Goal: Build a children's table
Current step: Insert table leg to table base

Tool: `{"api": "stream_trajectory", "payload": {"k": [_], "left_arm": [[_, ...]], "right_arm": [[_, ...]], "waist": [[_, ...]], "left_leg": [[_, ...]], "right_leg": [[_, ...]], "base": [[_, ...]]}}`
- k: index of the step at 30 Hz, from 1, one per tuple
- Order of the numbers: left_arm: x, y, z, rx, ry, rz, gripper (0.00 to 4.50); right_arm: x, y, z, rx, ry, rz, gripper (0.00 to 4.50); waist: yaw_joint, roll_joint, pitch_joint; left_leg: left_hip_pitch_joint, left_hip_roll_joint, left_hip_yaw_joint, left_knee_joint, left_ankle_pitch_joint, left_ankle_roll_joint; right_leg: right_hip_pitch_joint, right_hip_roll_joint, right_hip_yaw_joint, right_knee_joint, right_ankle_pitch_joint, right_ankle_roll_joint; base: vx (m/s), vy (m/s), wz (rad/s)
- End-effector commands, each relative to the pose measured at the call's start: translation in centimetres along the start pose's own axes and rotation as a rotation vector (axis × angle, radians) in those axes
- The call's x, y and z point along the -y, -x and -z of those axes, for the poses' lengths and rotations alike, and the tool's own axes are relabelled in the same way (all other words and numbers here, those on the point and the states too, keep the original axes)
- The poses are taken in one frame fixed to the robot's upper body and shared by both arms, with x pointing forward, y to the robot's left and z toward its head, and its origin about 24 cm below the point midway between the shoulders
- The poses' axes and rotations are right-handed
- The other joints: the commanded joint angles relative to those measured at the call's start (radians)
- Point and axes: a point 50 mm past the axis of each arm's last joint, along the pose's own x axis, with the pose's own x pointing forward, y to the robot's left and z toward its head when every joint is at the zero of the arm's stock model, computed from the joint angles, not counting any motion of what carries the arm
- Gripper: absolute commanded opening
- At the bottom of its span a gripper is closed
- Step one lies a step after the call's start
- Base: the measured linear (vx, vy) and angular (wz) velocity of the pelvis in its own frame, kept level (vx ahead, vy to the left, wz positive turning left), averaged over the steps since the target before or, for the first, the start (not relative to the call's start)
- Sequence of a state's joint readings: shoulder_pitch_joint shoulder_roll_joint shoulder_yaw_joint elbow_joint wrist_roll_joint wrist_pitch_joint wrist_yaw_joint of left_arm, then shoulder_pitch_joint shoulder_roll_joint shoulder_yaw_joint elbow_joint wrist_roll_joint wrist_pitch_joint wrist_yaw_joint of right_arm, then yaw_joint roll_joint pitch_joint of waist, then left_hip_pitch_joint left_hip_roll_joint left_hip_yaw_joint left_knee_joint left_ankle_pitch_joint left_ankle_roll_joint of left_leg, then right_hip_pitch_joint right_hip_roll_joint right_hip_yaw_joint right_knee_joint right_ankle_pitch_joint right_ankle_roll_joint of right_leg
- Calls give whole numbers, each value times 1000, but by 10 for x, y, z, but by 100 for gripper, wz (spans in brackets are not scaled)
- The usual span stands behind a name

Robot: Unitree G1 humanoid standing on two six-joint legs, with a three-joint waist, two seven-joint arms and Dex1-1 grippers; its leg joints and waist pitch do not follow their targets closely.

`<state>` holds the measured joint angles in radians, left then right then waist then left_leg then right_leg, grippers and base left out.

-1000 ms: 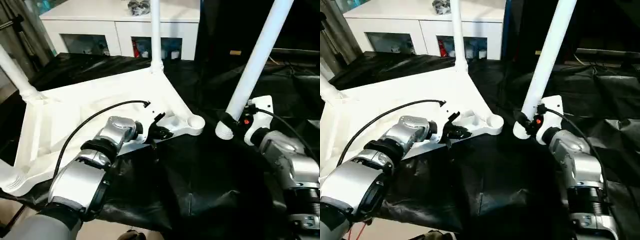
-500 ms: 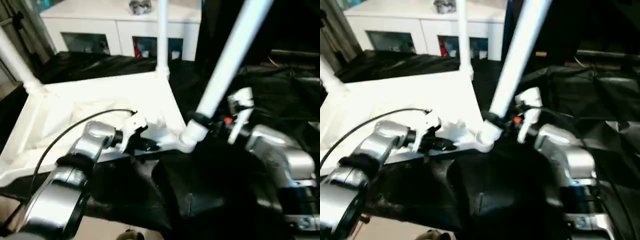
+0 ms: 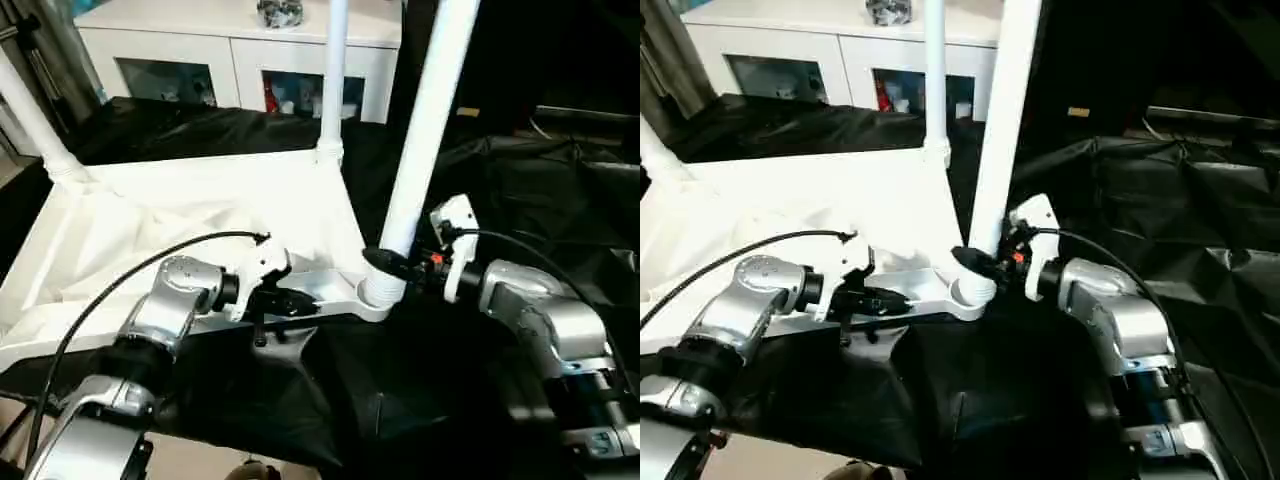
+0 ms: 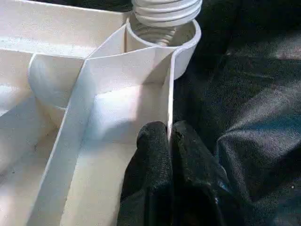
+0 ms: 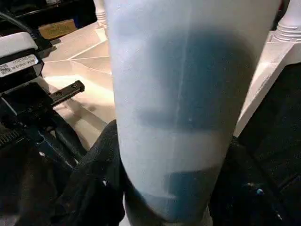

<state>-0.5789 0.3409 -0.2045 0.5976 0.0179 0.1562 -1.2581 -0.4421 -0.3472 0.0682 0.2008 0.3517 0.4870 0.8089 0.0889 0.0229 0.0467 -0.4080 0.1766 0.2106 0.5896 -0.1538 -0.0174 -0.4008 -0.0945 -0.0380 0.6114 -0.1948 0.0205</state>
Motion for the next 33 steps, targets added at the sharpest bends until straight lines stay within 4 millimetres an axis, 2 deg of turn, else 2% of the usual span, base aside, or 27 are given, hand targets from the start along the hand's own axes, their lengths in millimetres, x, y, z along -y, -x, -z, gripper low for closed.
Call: {"api": "stream_trajectory", "payload": {"k": [1,5,12,16,24,28,29,33], "left_arm": [[7,-8,11,-31,52,35,0],[6,-8,10,-72,55,43,0],[2,-7,6,-88,72,29,0],[1,-6,5,-77,77,27,0],[1,-5,5,-69,83,30,0],[1,-5,3,-63,85,27,0],[-1,-5,2,-52,82,11,0],[-4,-6,-1,-38,81,-19,0]], "right_arm": [[1,-2,1,-17,10,12,189],[1,-8,4,-18,-6,1,189],[-1,-10,13,-53,-38,-34,189],[-1,-9,14,-63,-38,-46,189],[5,-7,20,-78,-41,-12,189],[7,-5,29,-47,-112,-7,189],[11,-1,35,-8,-174,24,189],[16,10,48,49,-258,85,189]], "waist": [[-1,-17,-63],[-3,-13,-63],[-2,-15,-63],[-3,-15,-62],[-3,-14,-64],[-4,-13,-63],[-3,-8,-63],[-1,-10,-64]], "left_leg": [[39,54,-27,-73,-245,11],[43,55,-30,-77,-280,-13],[43,55,-30,-78,-284,-16],[46,55,-31,-79,-317,-30],[44,54,-30,-78,-296,-21],[46,55,-31,-79,-322,-27],[47,55,-32,-80,-325,-29],[49,56,-31,-80,-341,-32]], "right_leg": [[27,-58,33,-73,-206,-219],[25,-56,33,-74,-226,-218],[29,-56,33,-72,-193,-226],[27,-58,34,-78,-245,-219],[28,-57,33,-74,-196,-230],[27,-58,33,-77,-228,-228],[27,-58,33,-77,-226,-229],[26,-58,34,-79,-213,-233]], "base": [[0,0,0],[0,0,0],[0,0,0],[0,0,0],[0,0,0],[0,0,0],[0,0,0],[0,0,0]]}}
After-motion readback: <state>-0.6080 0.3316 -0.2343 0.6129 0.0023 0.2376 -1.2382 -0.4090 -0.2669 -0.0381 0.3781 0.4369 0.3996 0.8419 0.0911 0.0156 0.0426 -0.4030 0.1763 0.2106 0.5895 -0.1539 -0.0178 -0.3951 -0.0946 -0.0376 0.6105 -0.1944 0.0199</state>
